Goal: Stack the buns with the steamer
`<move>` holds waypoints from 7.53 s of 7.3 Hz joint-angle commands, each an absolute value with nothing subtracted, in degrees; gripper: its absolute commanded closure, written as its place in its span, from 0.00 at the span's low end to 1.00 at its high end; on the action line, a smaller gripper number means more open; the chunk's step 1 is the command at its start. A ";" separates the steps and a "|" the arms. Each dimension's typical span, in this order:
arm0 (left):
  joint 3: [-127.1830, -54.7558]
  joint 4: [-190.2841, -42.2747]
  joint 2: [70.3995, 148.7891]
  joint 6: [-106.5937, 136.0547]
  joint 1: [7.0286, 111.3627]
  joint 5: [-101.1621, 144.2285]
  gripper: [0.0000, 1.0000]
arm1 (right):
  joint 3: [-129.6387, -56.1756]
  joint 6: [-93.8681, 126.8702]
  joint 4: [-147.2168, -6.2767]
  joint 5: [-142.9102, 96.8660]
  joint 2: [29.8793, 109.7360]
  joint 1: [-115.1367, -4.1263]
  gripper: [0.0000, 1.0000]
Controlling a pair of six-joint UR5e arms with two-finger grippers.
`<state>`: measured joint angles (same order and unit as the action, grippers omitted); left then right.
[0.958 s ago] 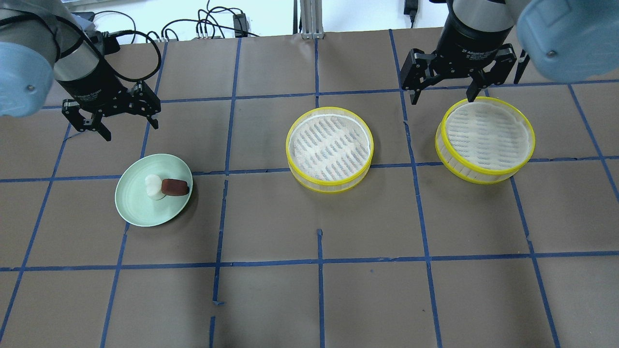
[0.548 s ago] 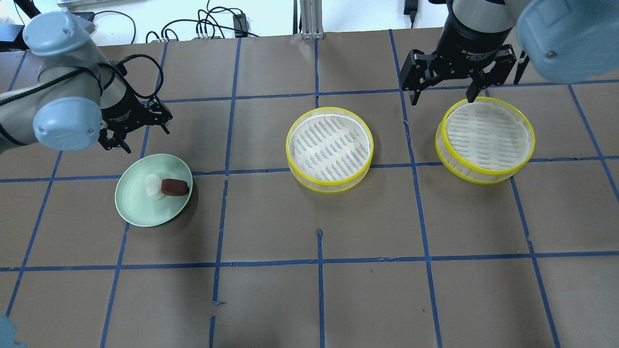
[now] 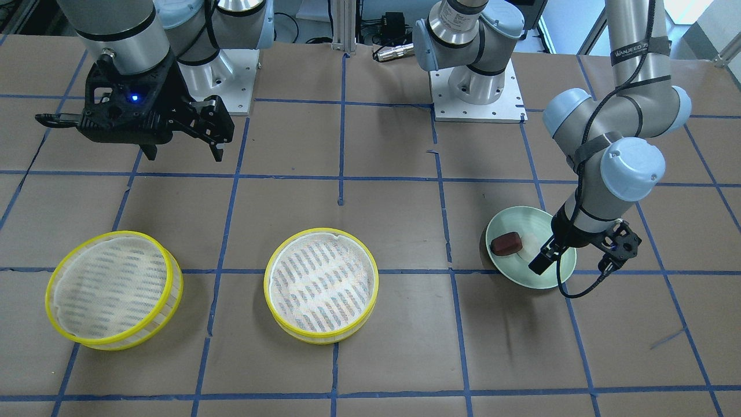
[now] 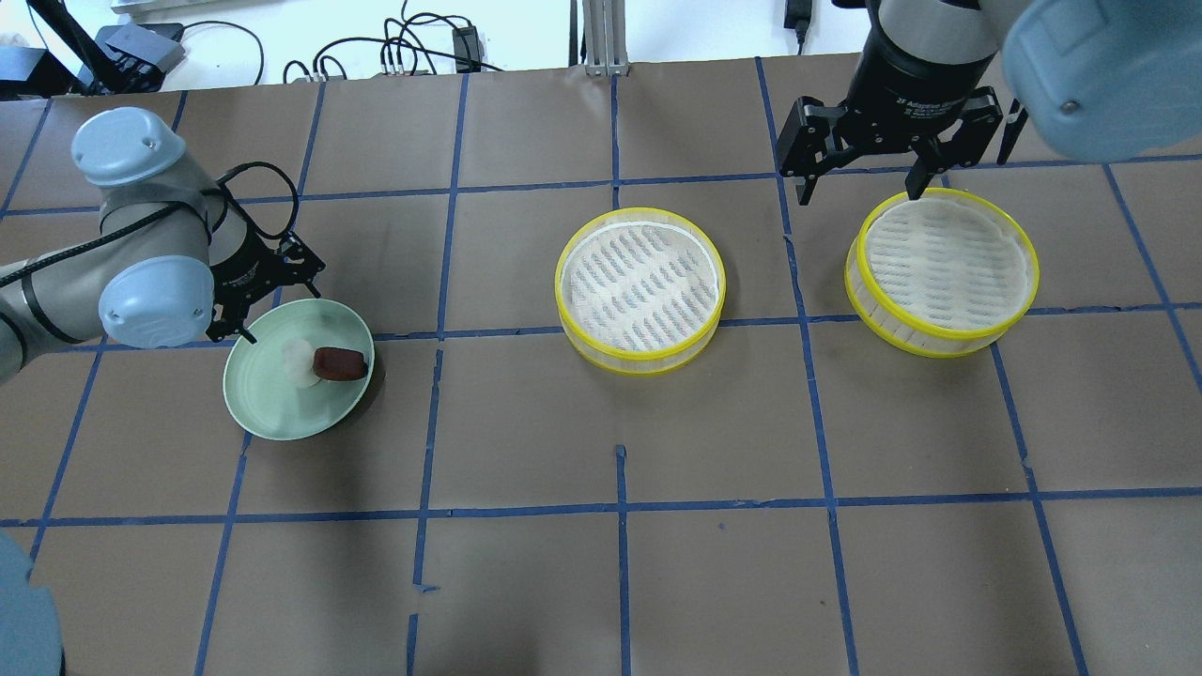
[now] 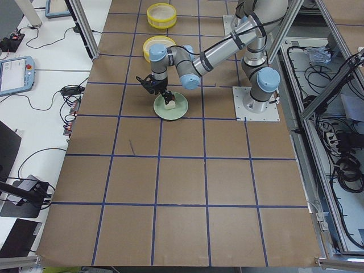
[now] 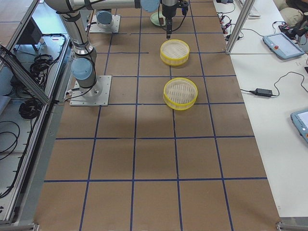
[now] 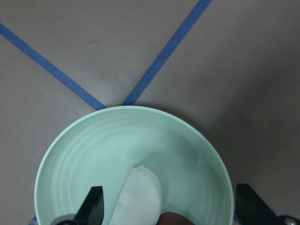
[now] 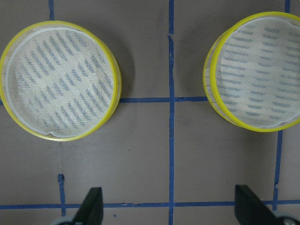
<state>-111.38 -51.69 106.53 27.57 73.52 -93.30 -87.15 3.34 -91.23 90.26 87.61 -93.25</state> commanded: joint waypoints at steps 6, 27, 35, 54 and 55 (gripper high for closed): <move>-114.96 -48.96 109.07 29.44 73.21 -93.25 0.24 | -87.71 3.34 -91.14 90.35 87.80 -93.34 0.00; -92.55 -51.24 117.52 38.15 107.84 -78.48 0.03 | -88.94 0.46 -89.65 95.61 87.71 -90.02 0.00; -91.48 -71.84 102.52 21.59 99.97 -89.82 0.00 | -101.22 -32.93 -106.01 94.39 82.64 -58.81 0.00; -91.67 -82.44 95.36 7.47 94.39 -91.76 0.00 | -104.68 -30.59 -133.94 83.58 65.21 -59.24 0.94; -91.84 -82.35 95.36 7.47 94.39 -91.76 0.00 | -104.59 -31.46 -133.86 83.67 65.74 -59.24 0.94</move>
